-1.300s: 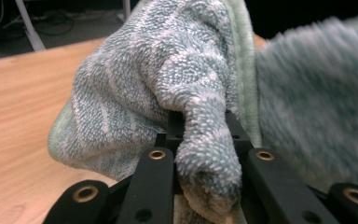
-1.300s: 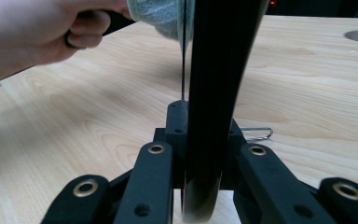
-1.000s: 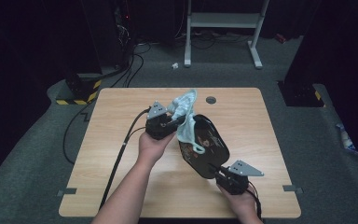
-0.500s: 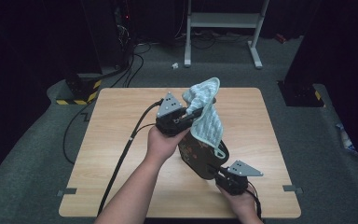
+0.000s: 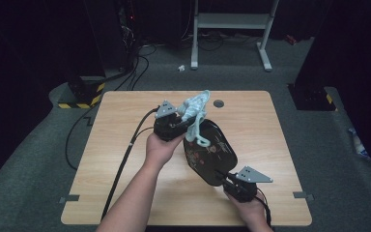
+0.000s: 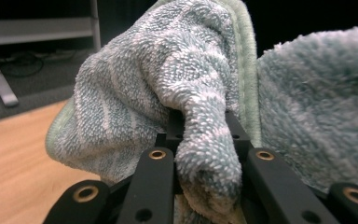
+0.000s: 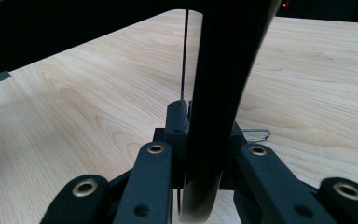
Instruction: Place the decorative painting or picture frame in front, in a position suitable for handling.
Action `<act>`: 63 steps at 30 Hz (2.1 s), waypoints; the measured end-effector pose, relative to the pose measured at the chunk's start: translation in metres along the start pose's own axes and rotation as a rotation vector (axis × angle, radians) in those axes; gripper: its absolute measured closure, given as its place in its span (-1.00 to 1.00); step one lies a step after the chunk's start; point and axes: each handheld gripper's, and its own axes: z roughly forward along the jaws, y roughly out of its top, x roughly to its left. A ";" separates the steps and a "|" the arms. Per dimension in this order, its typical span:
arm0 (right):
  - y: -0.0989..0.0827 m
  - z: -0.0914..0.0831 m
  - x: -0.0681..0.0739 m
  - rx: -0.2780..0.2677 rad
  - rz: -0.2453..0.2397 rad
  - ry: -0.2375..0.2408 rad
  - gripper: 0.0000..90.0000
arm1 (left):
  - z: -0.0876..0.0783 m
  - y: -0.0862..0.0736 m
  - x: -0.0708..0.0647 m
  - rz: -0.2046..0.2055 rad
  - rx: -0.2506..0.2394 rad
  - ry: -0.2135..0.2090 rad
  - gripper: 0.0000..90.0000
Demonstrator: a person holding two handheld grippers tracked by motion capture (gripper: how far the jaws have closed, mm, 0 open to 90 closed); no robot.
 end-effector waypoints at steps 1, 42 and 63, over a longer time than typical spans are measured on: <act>0.000 0.000 0.000 0.000 0.000 0.000 0.77 | 0.001 -0.005 0.003 -0.005 0.008 0.006 0.73; 0.000 0.002 0.003 -0.002 -0.012 -0.015 0.78 | 0.015 -0.115 0.040 -0.088 0.205 0.062 0.76; 0.000 0.001 0.003 0.001 -0.009 -0.017 0.78 | -0.021 -0.023 0.003 0.025 -0.026 -0.031 0.75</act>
